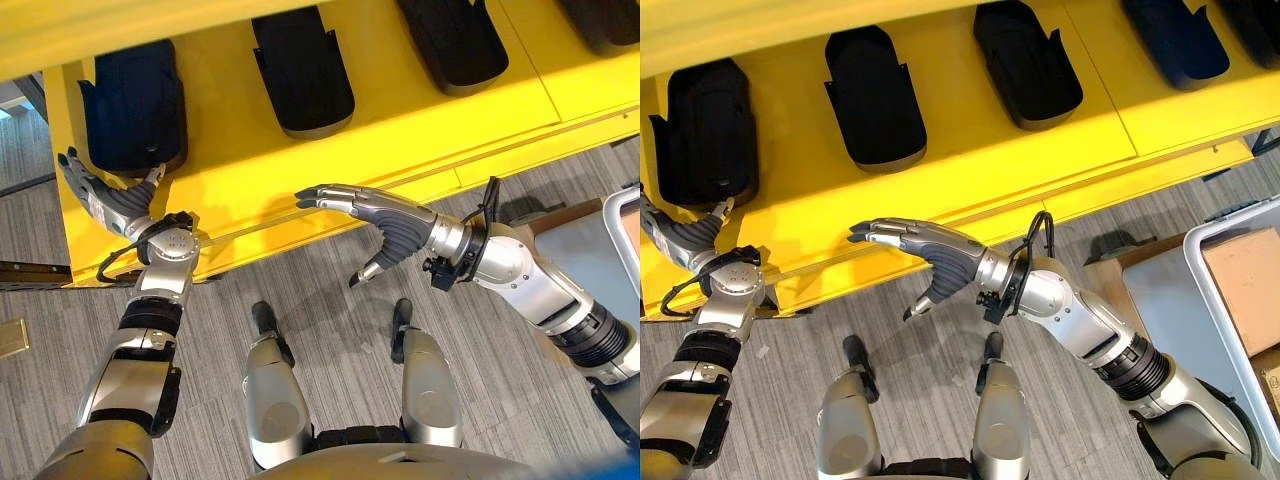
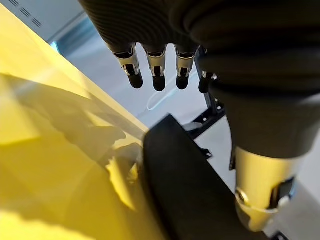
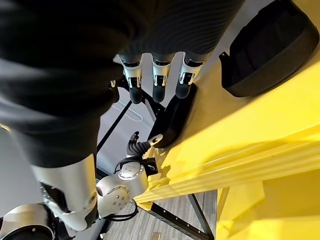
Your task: Move parts from the plastic box to the shelf.
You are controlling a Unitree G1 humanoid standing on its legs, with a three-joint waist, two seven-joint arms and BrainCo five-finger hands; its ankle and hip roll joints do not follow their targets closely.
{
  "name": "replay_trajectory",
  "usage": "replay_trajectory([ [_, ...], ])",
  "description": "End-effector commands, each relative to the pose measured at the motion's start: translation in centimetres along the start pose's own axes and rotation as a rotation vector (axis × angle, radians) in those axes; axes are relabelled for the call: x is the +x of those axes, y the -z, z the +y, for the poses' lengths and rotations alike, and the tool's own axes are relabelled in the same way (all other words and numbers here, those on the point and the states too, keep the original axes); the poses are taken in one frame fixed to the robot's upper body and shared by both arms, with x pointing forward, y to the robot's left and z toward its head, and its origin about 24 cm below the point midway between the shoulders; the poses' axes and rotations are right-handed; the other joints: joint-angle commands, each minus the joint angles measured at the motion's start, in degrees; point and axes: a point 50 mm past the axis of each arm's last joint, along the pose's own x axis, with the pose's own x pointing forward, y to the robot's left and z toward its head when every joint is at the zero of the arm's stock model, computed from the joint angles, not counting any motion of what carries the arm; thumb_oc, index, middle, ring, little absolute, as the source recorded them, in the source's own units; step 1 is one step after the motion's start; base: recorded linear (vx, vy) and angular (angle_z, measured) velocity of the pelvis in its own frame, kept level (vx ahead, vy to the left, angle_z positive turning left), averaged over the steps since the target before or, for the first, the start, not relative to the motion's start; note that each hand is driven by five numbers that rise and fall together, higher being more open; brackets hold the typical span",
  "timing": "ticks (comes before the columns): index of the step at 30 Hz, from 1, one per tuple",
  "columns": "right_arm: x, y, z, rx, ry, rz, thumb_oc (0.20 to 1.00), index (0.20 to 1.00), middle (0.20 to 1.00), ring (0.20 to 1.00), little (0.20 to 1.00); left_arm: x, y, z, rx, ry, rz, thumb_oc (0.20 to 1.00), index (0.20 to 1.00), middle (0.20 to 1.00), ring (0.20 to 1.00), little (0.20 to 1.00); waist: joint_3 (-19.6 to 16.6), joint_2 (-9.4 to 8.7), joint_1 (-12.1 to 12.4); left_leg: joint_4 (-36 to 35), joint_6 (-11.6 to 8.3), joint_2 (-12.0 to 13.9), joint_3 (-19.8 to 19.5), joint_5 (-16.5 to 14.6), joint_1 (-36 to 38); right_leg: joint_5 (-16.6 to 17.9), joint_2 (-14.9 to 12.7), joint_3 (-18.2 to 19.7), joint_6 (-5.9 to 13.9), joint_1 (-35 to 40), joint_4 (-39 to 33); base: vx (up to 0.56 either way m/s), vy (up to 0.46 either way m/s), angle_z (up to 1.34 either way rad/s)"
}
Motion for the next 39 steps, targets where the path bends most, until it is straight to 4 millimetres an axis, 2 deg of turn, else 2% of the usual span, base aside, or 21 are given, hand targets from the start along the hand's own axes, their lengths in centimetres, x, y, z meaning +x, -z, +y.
replay_trajectory([
  [1,0.0,-2.9,-1.6,-0.047,0.066,-0.144,1.000,1.000,1.000,1.000,1.000,1.4,-1.8,0.4,-0.019,0.005,-0.088,1.000,1.000,1.000,1.000,1.000,-1.3,-1.21,0.4,4.7,2.18,-1.3,3.1,-3.6,0.4,-3.1,2.9,-3.7,-3.08,-0.8,4.0,0.00,0.000,0.00],
  [4,0.0,-2.8,-1.6,-0.049,0.065,-0.143,1.000,1.000,1.000,1.000,1.000,1.0,-1.2,0.2,-0.022,0.021,-0.066,1.000,1.000,1.000,1.000,1.000,-1.2,-1.14,0.2,4.6,2.10,-1.1,3.1,-3.5,0.4,-3.4,3.0,-3.4,-3.21,-1.0,4.2,0.01,0.022,-0.01],
  [9,0.0,-2.7,-1.8,-0.042,0.098,-0.141,1.000,1.000,1.000,1.000,1.000,1.2,-2.0,-0.4,-0.013,0.075,-0.103,1.000,1.000,1.000,1.000,1.000,-1.4,-2.10,0.3,5.0,2.14,-1.0,3.1,-3.6,-0.3,-3.1,3.3,-3.6,-3.01,-1.4,4.2,-0.02,-0.048,-0.01],
  [20,0.1,-2.5,-1.5,-0.047,0.109,-0.131,1.000,1.000,1.000,1.000,1.000,-0.6,-0.8,-1.4,-0.009,0.154,-0.079,1.000,1.000,1.000,1.000,1.000,-1.1,-2.20,0.5,5.4,2.19,-1.0,2.8,-3.8,-0.4,-3.3,3.4,-3.8,-3.11,-1.3,4.5,0.00,0.000,0.00],
  [27,0.1,-2.3,-1.2,-0.038,0.125,-0.123,1.000,1.000,1.000,1.000,1.000,-2.5,0.0,-1.9,-0.009,0.175,-0.071,1.000,1.000,1.000,1.000,1.000,-1.3,-2.03,1.1,4.9,2.19,-1.3,2.5,-3.8,0.2,-3.1,3.3,-4.2,-3.04,-0.3,3.7,0.00,-0.005,0.00],
  [34,0.3,-2.2,-0.7,-0.017,0.133,-0.120,1.000,1.000,1.000,1.000,1.000,-2.1,-0.2,-0.2,0.017,-0.101,-0.135,1.000,1.000,1.000,1.000,1.000,-1.5,-2.34,1.6,5.1,2.03,-1.3,2.2,-3.9,0.3,-3.0,3.2,-4.5,-3.03,0.4,3.2,0.01,-0.026,0.00],
  [39,0.7,-2.2,-0.4,-0.018,0.149,-0.125,1.000,1.000,1.000,1.000,1.000,-2.1,-0.4,0.5,0.004,-0.218,-0.161,1.000,1.000,1.000,1.000,1.000,-1.6,-2.51,2.1,4.8,1.96,-1.5,1.8,-3.9,0.6,-3.0,3.3,-4.8,-3.05,1.1,2.6,0.01,-0.044,0.05],
])
